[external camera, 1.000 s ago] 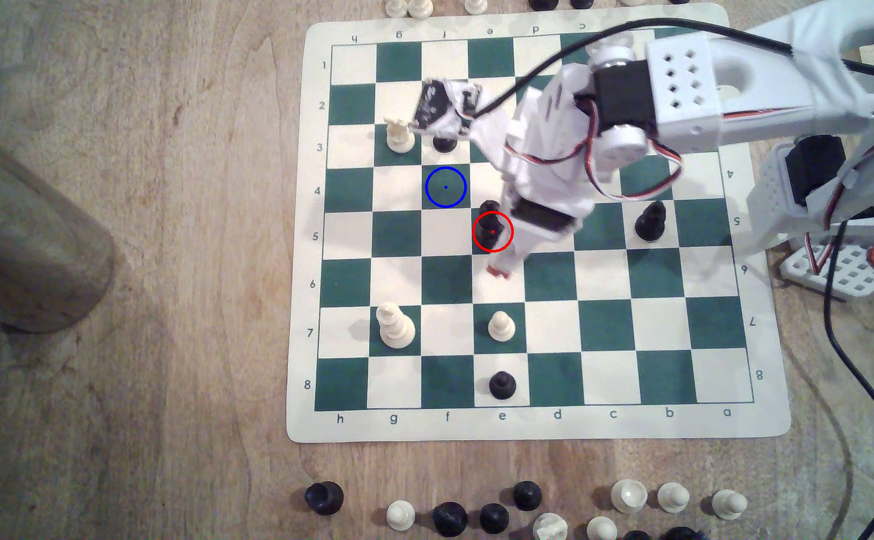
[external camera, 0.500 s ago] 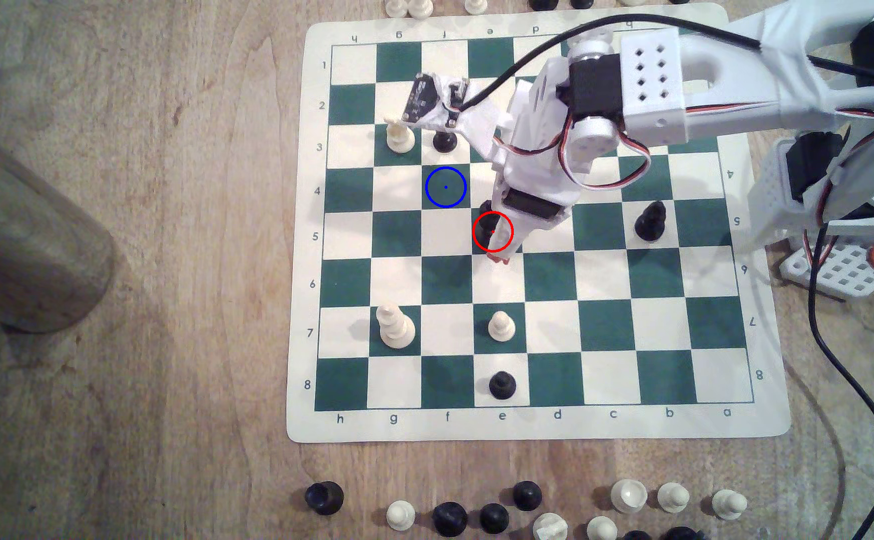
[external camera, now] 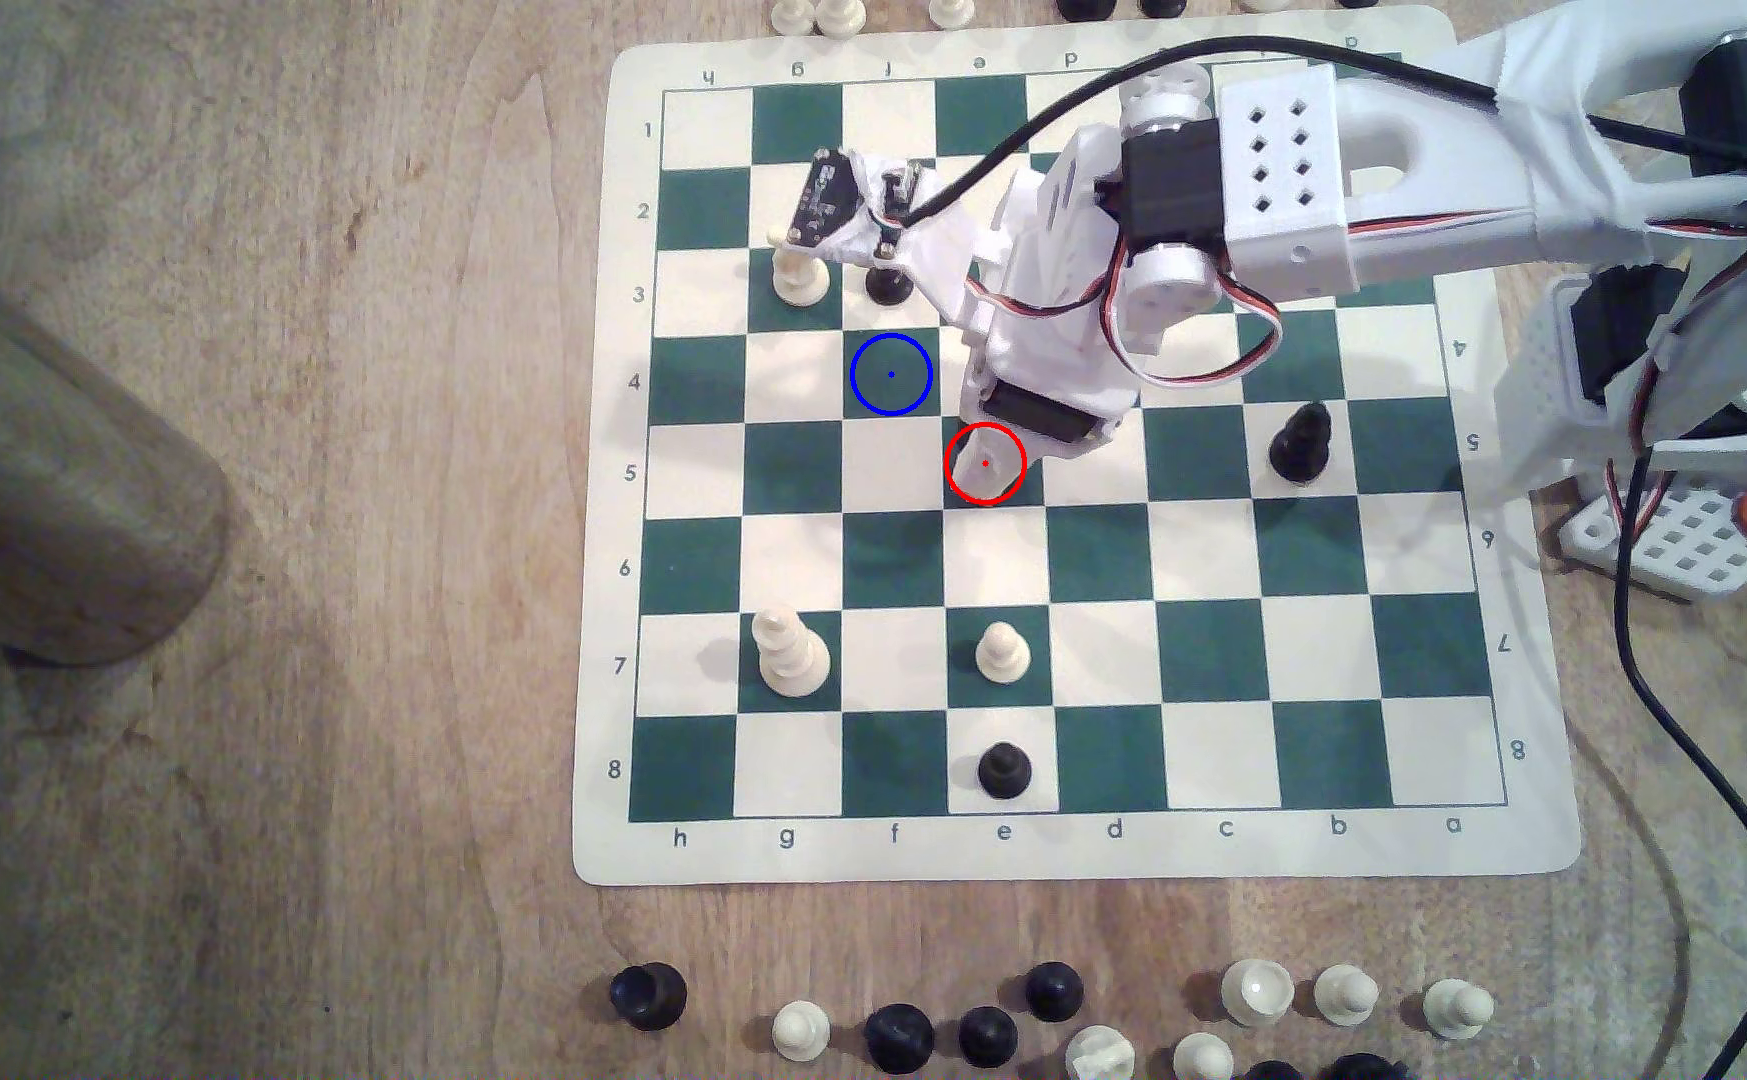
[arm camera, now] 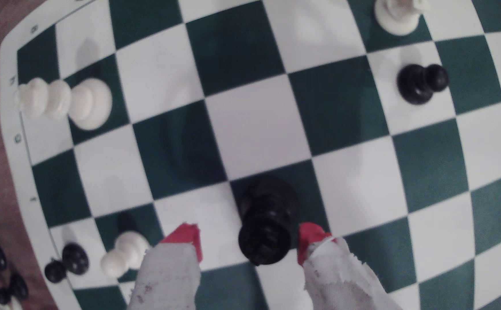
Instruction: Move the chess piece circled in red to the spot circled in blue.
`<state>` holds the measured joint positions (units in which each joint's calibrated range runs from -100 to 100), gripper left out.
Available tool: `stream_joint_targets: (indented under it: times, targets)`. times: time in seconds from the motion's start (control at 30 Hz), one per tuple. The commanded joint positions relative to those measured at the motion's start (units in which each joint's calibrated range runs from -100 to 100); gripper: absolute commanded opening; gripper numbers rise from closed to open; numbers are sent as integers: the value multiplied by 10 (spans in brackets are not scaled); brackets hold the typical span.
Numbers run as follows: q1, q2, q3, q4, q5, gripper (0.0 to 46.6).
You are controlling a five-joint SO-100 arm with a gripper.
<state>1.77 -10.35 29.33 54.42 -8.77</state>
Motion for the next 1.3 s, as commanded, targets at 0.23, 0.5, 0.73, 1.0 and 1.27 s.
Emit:
stream_joint_targets:
  times: [0.23,0.5,0.73,1.0,1.27]
  targets:
    - [-9,-11,-44,-9,-2,26]
    - [-9,-43,-60,30,0,15]
    - [-3,-57,-173,122,-3,12]
    - [12,-26,-251,140,1,11]
    - [37,32,-263,101,8,11]
